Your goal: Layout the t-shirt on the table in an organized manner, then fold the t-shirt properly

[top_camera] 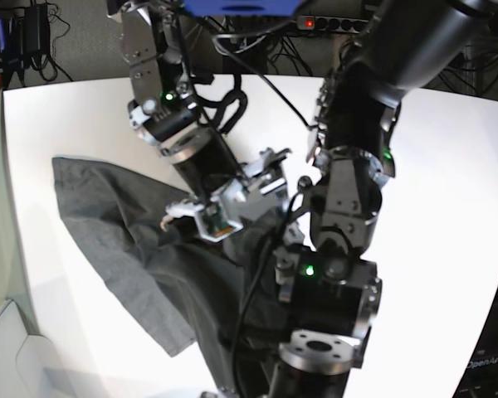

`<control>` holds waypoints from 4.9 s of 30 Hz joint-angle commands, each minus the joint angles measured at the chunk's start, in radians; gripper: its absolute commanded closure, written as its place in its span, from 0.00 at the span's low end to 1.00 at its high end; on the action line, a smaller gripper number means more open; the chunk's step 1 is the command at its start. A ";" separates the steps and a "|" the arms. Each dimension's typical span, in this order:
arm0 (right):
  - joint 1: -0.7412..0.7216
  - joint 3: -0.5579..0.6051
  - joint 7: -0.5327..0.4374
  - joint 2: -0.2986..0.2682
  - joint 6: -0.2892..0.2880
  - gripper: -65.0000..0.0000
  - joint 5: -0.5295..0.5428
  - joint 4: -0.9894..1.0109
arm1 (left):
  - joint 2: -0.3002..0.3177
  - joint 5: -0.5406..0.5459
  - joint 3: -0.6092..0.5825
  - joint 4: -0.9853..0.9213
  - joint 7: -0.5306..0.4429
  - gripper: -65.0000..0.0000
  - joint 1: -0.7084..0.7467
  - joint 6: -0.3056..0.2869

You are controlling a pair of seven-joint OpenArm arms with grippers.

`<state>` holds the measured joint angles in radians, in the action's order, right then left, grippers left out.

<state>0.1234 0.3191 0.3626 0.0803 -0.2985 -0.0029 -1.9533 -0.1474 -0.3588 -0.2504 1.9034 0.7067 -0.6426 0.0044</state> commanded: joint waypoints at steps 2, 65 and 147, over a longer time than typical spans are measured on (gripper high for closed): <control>-0.011 -0.021 -0.030 0.006 0.005 0.24 0.008 -0.022 | -0.010 -0.010 0.003 0.012 -0.035 0.99 -0.032 0.009; -0.172 -0.271 -0.030 -0.095 0.002 1.00 0.007 0.058 | 0.010 -0.013 0.096 0.080 -0.034 0.99 0.073 0.001; -0.264 -0.568 -0.652 -0.132 0.006 1.00 0.002 -0.079 | -0.010 -0.467 0.259 0.132 -0.841 0.99 0.484 0.282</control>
<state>-0.1257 -0.2375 -0.2630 -0.0467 -0.3367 -0.0223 -2.0159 -0.1528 -0.8265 0.0021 2.0178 -0.1425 -0.1410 0.2428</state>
